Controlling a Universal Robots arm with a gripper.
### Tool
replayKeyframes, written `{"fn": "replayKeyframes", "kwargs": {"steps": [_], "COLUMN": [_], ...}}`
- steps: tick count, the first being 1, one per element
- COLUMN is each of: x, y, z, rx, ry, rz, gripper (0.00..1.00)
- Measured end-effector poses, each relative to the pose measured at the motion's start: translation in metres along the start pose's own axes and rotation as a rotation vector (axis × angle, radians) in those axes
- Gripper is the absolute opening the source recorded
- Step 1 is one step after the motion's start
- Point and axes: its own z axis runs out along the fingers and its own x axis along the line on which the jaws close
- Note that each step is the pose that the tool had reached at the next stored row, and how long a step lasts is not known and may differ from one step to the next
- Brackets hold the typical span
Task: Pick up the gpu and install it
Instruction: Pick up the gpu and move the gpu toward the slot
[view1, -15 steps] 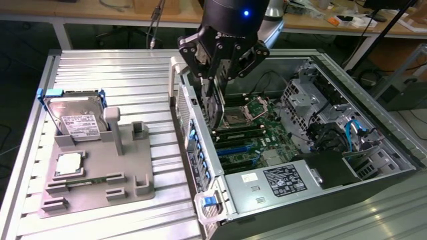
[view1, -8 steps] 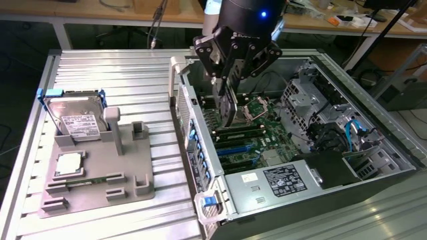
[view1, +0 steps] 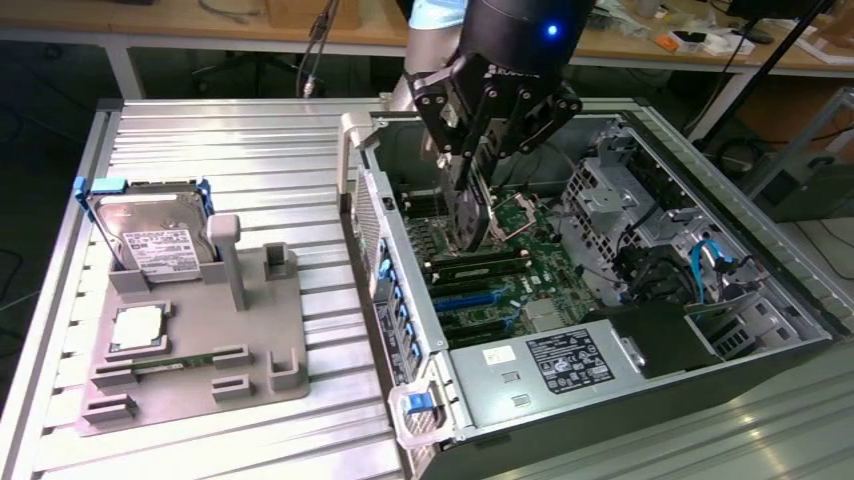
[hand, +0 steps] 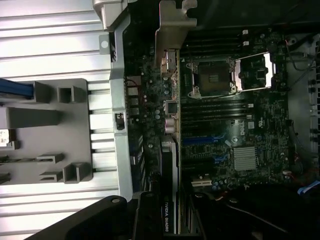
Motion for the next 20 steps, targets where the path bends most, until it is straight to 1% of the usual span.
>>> {"fn": "replayKeyframes", "kwargs": {"steps": [3, 6, 20], "x": [-0.008, -0.019, -0.05], "y": [0.0006, 0.0014, 0.0038], "z": [0.0, 0.0002, 0.0005], "rx": [0.0001, 0.0001, 0.0001], "ry": [0.0, 0.0, 0.0], "rz": [0.0, 0.0, 0.0], "gripper": [0.27, 0.27, 0.27]}}
